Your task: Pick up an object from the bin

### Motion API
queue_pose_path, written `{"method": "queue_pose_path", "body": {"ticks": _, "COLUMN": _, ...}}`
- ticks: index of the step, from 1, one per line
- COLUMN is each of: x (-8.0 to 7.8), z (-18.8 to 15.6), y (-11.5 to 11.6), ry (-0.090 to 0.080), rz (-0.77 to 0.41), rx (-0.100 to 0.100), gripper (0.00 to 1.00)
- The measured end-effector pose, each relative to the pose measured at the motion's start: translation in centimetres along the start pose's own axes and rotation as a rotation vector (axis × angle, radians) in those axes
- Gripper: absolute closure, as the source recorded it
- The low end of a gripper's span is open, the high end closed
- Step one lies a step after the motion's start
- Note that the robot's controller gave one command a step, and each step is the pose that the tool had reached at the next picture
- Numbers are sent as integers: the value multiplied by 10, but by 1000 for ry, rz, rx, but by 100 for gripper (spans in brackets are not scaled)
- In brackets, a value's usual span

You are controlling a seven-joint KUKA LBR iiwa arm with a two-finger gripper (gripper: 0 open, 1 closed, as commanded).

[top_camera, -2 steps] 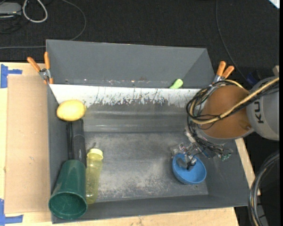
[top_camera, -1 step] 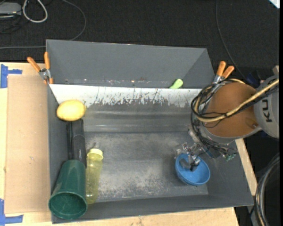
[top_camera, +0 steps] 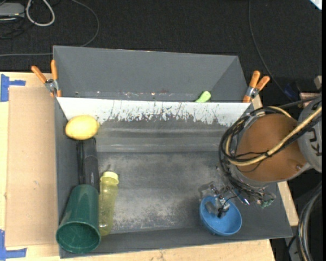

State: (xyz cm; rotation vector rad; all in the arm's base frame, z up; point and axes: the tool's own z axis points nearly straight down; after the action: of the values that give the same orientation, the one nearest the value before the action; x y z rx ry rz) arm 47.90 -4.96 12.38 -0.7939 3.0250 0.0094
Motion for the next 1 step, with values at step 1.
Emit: {"method": "queue_pose_path", "body": {"ticks": 1, "x": -1, "z": -16, "y": -2, "ry": 9, "rz": -3, "rx": -6, "gripper": 100}}
